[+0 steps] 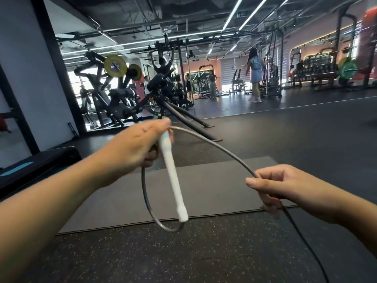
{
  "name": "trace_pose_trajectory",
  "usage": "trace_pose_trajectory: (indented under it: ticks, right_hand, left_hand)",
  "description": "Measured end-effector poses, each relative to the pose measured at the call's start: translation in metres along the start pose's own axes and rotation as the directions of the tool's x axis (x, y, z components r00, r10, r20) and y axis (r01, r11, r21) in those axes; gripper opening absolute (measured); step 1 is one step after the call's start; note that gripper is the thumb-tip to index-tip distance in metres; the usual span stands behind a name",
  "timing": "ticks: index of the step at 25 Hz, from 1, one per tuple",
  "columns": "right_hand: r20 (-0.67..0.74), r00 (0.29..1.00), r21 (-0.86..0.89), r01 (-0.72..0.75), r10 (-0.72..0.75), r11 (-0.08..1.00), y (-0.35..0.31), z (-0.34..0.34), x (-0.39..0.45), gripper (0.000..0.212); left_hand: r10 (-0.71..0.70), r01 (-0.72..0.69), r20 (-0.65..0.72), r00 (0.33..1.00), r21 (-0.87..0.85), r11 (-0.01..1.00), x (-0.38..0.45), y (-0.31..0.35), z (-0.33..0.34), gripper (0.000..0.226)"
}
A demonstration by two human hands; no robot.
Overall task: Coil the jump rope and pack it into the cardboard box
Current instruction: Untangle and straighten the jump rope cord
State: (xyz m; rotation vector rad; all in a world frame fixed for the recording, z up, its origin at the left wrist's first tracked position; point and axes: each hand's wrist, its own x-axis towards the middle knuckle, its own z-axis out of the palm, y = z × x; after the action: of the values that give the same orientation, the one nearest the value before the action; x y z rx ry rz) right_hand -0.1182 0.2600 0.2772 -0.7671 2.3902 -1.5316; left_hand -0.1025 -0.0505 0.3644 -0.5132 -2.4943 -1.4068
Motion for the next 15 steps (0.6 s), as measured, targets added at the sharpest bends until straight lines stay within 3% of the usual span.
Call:
trace_pose_trajectory:
  ticks: [2, 6, 10, 15]
  right_hand:
    - [-0.042, 0.998, -0.001, -0.047, 0.047, 0.999, 0.012, -0.004, -0.005, 0.064]
    - [-0.153, 0.988, 0.295, 0.026, 0.020, 0.955, 0.010, 0.009, 0.004, 0.057]
    - [-0.149, 0.982, 0.478, 0.173, -0.115, 0.861, -0.019, 0.046, 0.018, 0.038]
    - [-0.285, 0.950, 0.580, 0.276, -0.127, 0.766, -0.032, 0.069, 0.027, 0.039]
  left_hand:
    - [-0.061, 0.013, -0.205, 0.977, -0.229, 0.973, 0.004, -0.003, -0.018, 0.047]
    - [-0.211, -0.054, -0.450, 0.868, -0.508, 0.860, 0.004, -0.014, -0.008, 0.042]
    - [-0.438, -0.089, -0.459, 0.773, -0.762, 0.641, 0.007, -0.015, 0.038, 0.043]
    - [-0.583, -0.095, -0.378, 0.719, -0.885, 0.456, -0.006, -0.018, 0.074, 0.046]
